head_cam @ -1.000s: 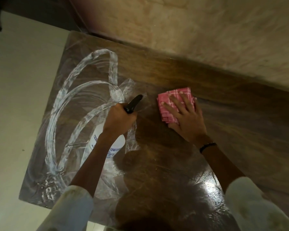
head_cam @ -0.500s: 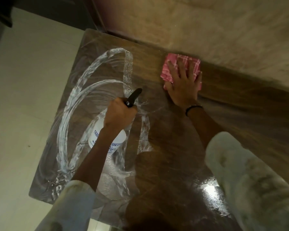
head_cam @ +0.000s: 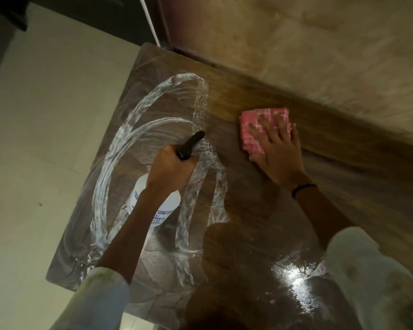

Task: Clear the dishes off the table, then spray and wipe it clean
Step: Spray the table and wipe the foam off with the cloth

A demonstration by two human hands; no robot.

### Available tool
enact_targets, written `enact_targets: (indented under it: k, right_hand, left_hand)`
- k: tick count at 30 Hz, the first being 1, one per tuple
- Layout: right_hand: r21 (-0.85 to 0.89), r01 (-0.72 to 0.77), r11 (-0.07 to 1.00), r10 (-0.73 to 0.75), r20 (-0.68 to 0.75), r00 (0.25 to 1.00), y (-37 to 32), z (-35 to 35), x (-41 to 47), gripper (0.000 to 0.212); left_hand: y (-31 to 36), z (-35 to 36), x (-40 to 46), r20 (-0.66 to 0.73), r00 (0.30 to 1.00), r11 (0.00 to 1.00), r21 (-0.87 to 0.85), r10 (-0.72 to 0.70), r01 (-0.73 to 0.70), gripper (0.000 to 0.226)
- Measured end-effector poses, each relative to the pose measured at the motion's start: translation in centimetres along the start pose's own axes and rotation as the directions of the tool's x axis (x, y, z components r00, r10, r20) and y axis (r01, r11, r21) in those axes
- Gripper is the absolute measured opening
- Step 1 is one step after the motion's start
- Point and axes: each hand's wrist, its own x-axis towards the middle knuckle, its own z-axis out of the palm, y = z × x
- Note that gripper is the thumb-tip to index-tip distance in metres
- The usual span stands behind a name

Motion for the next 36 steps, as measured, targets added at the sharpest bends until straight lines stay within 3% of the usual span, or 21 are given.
enact_targets:
  k: [3, 5, 11, 16, 19, 23, 28, 36]
  right_hand:
    - [0.094, -0.188, 0.978, 0.192, -0.038, 0.981, -1.7, -1.2, 4.2, 0.063]
    - [0.126, -0.228, 0.965, 0.236, -0.051, 0.970, -4.0, -1.6, 6.7, 0.061]
    - [0.073, -0.004, 0.997, 0.011, -0.089, 0.996, -8.9, -0.4, 5.4, 0.059]
    - [0.003, 0.106, 0.994, -0.105, -0.075, 0.992, -6.2, 1.1, -1.4, 0.062]
    - [0.084, -0.043, 0.995, 0.051, -0.089, 0.995, -5.0, 1.0, -1.1, 0.063]
    - [0.161, -0.258, 0.953, 0.270, -0.054, 0.961, -8.4, 0.5, 1.0, 0.063]
    - [0.177, -0.003, 0.984, 0.010, -0.037, 0.999, -9.9, 0.4, -1.0, 0.064]
    - [0.200, 0.016, 0.980, -0.010, -0.032, 0.999, -9.7, 0.4, -0.9, 0.070]
  left_hand:
    - [-0.1, -0.3, 0.2, -0.001, 1.000, 0.999, -0.032, 0.003, -0.003, 0.020]
    - [-0.3, -0.5, 0.3, -0.009, 1.000, 0.999, -0.037, 0.015, -0.015, 0.019]
    - [-0.5, -0.9, 0.2, 0.029, 0.998, 0.999, -0.014, 0.049, -0.048, 0.020]
    - [-0.5, -1.1, -0.2, 0.003, 0.999, 0.998, 0.039, 0.053, -0.053, 0.025]
    - [-0.7, -0.9, -0.6, -0.032, 0.997, 0.993, 0.097, 0.073, -0.069, 0.030]
    - [-0.7, -0.4, -1.1, -0.057, 0.994, 0.988, 0.131, 0.089, -0.081, 0.037]
    - [-0.3, -0.3, -1.5, -0.087, 0.994, 0.991, 0.119, 0.067, -0.056, 0.015]
    - [0.8, -0.5, -1.1, -0.110, 0.993, 0.990, 0.137, 0.043, -0.027, 0.010]
